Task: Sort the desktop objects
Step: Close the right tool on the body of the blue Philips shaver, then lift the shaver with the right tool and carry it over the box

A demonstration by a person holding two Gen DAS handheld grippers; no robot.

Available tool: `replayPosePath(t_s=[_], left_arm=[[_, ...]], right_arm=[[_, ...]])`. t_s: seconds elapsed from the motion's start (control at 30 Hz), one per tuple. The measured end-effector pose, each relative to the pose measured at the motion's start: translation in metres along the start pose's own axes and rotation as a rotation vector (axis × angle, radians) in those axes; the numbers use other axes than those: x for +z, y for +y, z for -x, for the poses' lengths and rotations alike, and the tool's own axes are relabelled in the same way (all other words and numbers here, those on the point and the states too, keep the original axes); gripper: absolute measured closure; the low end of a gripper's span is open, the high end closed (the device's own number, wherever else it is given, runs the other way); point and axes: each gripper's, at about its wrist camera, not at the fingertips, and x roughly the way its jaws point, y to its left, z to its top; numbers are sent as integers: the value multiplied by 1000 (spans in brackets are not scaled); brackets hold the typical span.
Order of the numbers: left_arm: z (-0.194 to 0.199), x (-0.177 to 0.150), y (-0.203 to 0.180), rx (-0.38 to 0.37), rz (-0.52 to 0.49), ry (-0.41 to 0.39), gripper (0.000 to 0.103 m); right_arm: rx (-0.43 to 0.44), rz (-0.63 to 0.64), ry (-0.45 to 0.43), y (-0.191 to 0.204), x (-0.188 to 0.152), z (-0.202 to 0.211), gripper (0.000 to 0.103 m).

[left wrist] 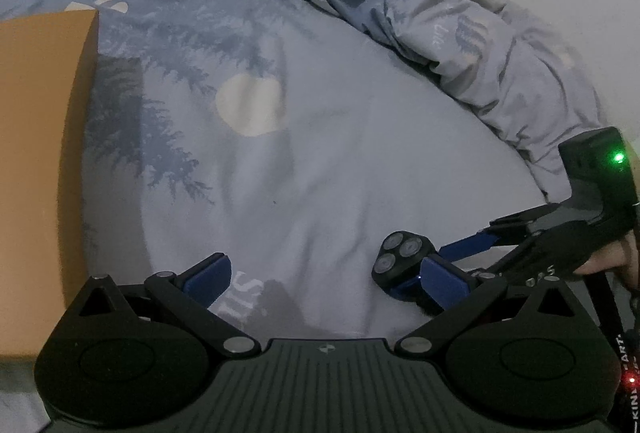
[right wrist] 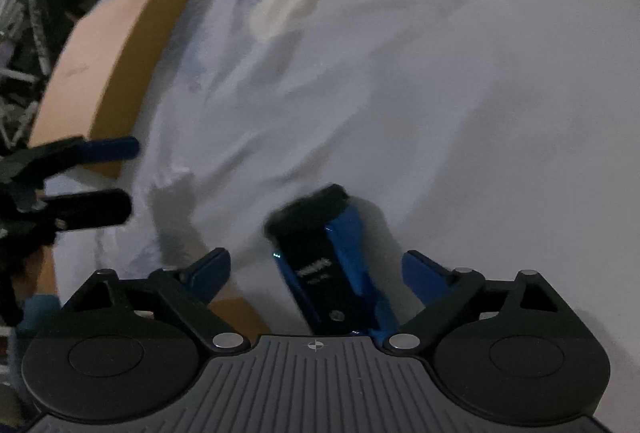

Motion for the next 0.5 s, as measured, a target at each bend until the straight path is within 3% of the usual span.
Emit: replayPosePath(t_s=[0.17, 0.23, 0.3, 0.37, 0.5], left_arm=[[-4, -1, 1, -4, 5, 6, 0], [-5, -1, 1, -4, 6, 8, 0], [-5, -2, 1, -3, 6, 10, 0], [-5, -2, 1, 0, 3, 12, 0], [-4, -2, 0, 6, 0, 11, 0]], right_arm=[[-43, 28, 51, -2, -2, -10, 21], [-59, 38, 47, -2, -1, -12, 28], [-48, 47, 32, -3, -1, -10, 44], [-59, 53, 16, -3, -4, -8, 50], [-99, 84, -4, 1, -8, -7, 55]])
